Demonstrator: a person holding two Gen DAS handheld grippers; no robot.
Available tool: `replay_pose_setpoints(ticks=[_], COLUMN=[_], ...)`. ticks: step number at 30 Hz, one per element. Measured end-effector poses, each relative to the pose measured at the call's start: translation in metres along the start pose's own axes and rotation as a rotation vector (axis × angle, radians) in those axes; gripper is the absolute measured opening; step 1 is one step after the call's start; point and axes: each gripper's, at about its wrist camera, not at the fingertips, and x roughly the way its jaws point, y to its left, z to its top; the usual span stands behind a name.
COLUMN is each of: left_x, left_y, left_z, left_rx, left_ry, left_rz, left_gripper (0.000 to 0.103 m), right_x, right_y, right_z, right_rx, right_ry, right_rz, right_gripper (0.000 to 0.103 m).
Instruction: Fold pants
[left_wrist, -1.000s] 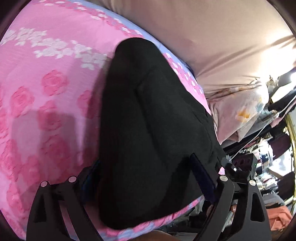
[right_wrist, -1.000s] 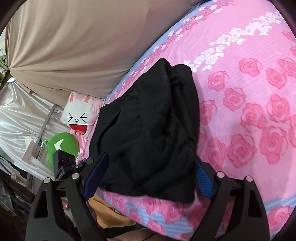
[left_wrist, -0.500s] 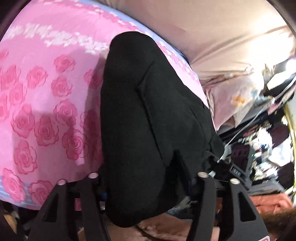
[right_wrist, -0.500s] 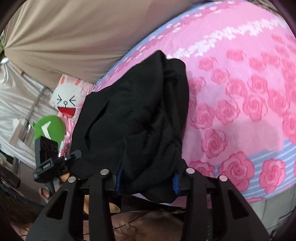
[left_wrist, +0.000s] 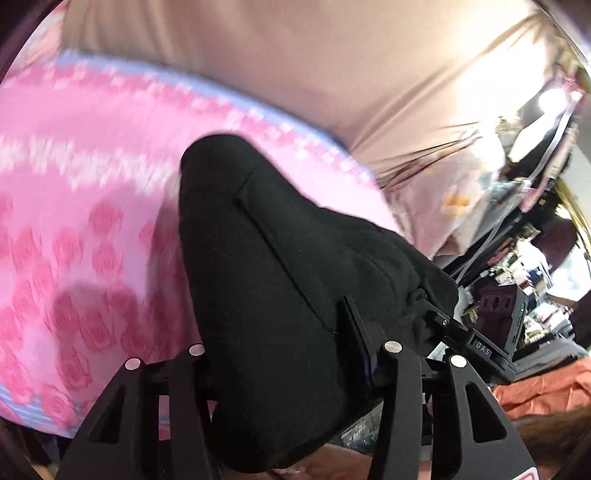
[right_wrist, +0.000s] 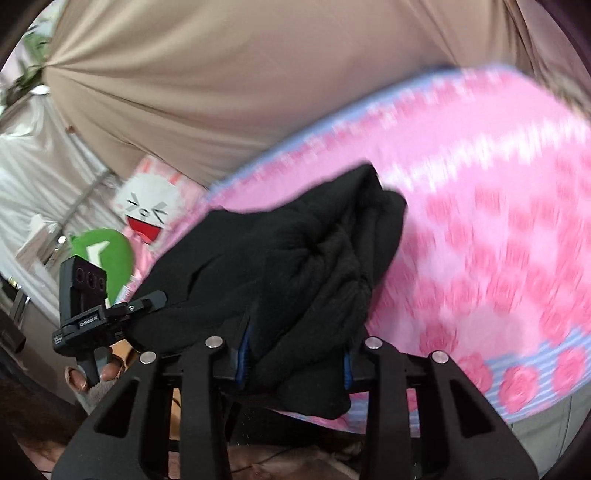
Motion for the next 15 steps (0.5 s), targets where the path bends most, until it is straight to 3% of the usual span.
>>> replay_pose_setpoints(ticks=[5,15], left_x=[-0.045,-0.125], left_y=[-0.057,-0.134], left_z=[0.029,0.071], left_rx=[0.175,0.440], left_ry=[-0.153,-0.454], left_rz=[-0.006,-0.027], left_gripper=[0.047,0.047], right_x=[-0.039,-0.098], right_y=[0.039,0.111], right_z=[0.033,0.094], right_rx=[-0.131,-0.335], right_ry=[-0.161,-0.475], right_rz=[0.022,0.091], right_gripper=[0.034,0.034])
